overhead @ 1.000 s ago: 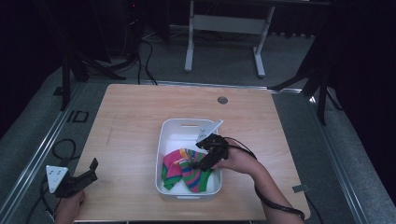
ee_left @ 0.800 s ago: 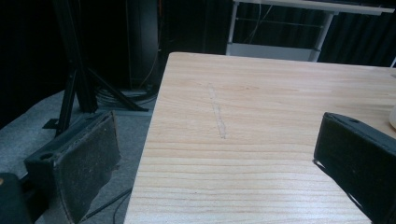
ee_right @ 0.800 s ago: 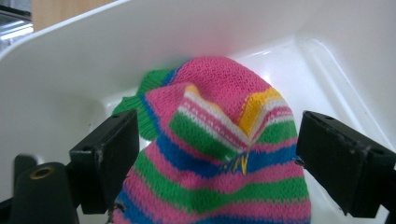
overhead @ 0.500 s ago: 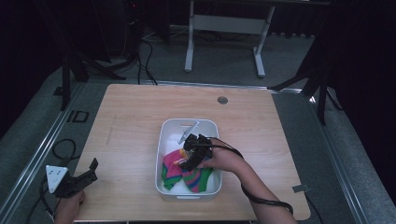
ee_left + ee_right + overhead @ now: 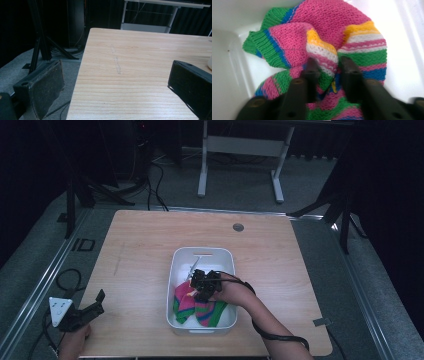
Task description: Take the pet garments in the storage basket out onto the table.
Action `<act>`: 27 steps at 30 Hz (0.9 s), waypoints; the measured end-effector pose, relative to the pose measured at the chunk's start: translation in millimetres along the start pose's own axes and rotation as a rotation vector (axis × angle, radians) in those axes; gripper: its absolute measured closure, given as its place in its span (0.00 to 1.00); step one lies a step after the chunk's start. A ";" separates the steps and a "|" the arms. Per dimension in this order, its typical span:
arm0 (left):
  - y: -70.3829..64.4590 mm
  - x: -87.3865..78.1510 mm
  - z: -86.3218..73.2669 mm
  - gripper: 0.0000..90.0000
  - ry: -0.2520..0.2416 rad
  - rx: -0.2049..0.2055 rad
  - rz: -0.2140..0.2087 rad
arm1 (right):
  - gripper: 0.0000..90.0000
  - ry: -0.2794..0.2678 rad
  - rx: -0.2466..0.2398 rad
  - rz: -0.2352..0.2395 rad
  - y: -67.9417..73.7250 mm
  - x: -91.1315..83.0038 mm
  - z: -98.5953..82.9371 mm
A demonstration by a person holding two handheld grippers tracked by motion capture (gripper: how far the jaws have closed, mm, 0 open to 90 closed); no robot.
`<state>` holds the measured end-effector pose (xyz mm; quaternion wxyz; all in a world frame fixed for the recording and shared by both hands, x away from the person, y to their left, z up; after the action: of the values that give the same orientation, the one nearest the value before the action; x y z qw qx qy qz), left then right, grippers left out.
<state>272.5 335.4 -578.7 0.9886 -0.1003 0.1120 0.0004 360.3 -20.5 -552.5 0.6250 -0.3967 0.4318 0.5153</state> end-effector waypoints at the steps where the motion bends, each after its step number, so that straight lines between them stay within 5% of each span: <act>1: 0.1 0.1 0.1 0.01 0.000 0.001 0.000 | 0.83 -0.008 0.009 -0.002 -0.3 -0.8 -0.3; 9: 0.0 0.2 0.0 0.01 0.001 0.002 0.003 | 0.87 -0.113 0.073 -0.030 -3.8 -25.4 -8.1; 27: -0.1 0.4 0.0 0.01 -0.001 0.001 0.003 | 0.87 -0.312 0.034 -0.117 -0.2 -104.0 -2.7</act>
<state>272.9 335.2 -578.7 0.9888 -0.0995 0.1116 0.0020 350.2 -54.5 -454.7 0.7200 -0.3255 0.3145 0.5260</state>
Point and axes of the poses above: each handheld gripper's, and its own axes: x roughly forward along the jaws, z roughly out of its top, y roughly to its left, the point moved 6 cm from there along x, roughly forward along the jaws, and after that the axes turned 7 degrees about -x, right-handed, at the moved point
